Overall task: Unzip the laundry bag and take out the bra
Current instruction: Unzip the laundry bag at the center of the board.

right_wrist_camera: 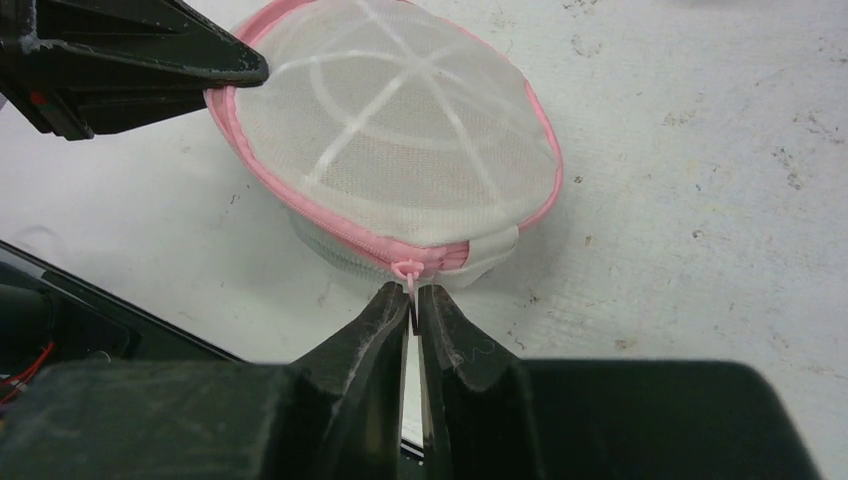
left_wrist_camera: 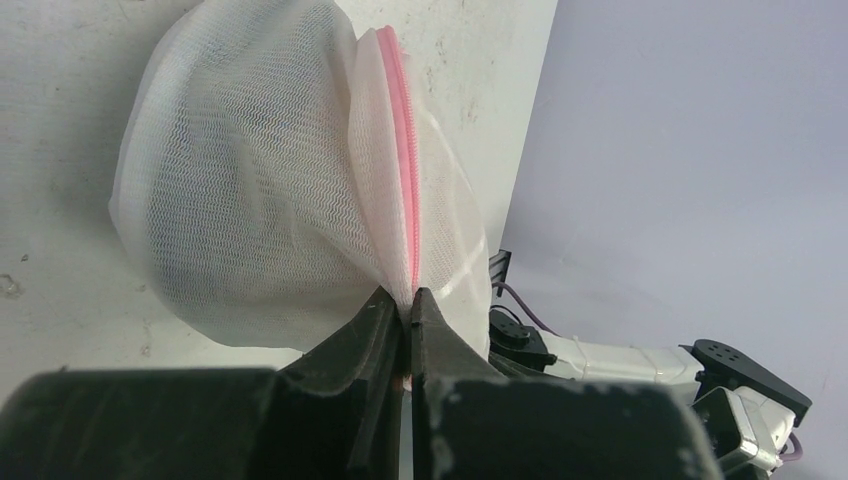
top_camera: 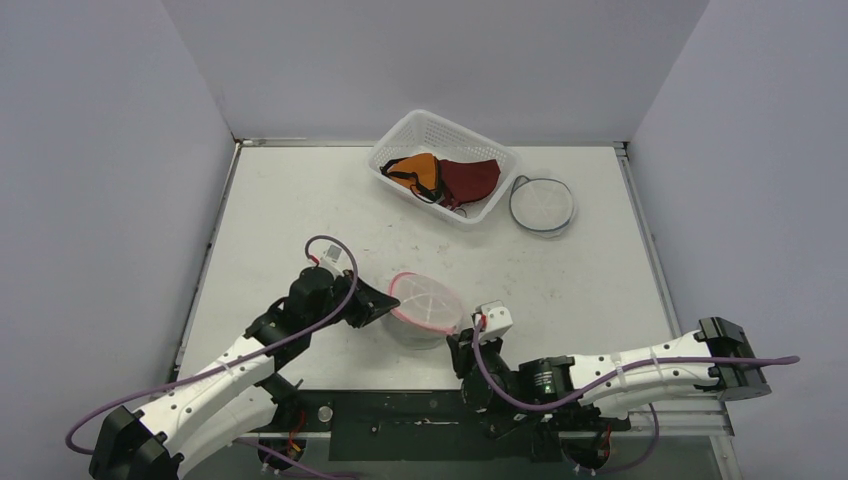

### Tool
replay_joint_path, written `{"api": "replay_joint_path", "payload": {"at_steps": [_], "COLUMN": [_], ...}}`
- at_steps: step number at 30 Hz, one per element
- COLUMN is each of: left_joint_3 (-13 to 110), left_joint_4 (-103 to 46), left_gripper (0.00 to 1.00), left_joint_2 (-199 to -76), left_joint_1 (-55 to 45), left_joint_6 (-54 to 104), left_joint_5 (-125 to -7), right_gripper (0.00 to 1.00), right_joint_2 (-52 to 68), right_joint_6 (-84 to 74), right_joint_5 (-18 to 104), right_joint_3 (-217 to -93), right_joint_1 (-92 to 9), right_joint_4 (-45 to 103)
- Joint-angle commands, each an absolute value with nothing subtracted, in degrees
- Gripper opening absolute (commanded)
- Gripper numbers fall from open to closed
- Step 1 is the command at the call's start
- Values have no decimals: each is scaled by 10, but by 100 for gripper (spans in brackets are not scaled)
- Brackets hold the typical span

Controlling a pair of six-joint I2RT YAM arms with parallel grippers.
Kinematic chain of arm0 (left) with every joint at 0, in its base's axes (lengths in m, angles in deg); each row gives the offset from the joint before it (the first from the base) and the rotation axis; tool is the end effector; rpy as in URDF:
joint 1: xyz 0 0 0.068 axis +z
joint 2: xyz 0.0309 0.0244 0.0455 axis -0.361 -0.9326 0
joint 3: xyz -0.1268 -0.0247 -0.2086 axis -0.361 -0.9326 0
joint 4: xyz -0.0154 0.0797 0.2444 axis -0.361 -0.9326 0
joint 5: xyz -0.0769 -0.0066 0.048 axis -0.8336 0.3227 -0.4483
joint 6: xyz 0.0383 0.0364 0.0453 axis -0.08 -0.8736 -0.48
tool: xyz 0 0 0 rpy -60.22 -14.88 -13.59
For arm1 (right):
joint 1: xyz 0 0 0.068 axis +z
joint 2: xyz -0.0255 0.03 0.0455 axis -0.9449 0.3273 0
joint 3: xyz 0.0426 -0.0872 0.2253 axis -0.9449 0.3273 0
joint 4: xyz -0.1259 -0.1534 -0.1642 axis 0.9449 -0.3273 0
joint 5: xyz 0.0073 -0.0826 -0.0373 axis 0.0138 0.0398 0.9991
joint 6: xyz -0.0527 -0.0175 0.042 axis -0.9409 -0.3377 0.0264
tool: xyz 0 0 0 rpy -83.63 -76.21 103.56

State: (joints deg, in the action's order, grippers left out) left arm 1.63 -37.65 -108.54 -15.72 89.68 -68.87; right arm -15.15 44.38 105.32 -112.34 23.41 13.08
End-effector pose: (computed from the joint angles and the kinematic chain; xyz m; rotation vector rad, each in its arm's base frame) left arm 0.1675 -0.1396 0.1930 -0.6584 2.2776 -1.3167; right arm 0.0294 0.2212 0.1938 -0.2172 2.0094 0.5949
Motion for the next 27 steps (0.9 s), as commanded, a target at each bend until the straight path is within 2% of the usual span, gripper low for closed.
{"api": "replay_joint_path", "payload": {"at_steps": [1,3,5,7,11,16,24,27], "left_joint_3": [1,-18,-41,-64,-93,-133,-146,-158], "left_joint_4": [-318,-281,-245,-206,-156,-104,-115,-112], "left_gripper": [0,0,0,0,0,0,0,0], "left_joint_2": [-1072,-1066,-1058,-1049,-1035,-1003,-973,-970], "left_joint_1": [-151,-152,-154,-156,-165,-199,-244,-249], "left_joint_6": [903,917,934,947,958,966,941,941], "left_joint_5": [-684,-682,-675,-665,-640,-573,-506,-502], "right_gripper": [27,58,74,81,87,89,87,87], "right_joint_2": [-177,-198,-221,-246,-284,-283,-228,-197], "right_joint_6": [464,486,516,554,634,704,693,729], "right_joint_5": [1050,1039,1032,1030,1037,1061,1071,1026], "right_joint_3": [-1118,-1112,-1097,-1072,-989,-905,-876,-891], "right_joint_1": [241,241,241,241,240,229,200,161], "right_joint_4": [150,175,204,237,353,497,666,658]}}
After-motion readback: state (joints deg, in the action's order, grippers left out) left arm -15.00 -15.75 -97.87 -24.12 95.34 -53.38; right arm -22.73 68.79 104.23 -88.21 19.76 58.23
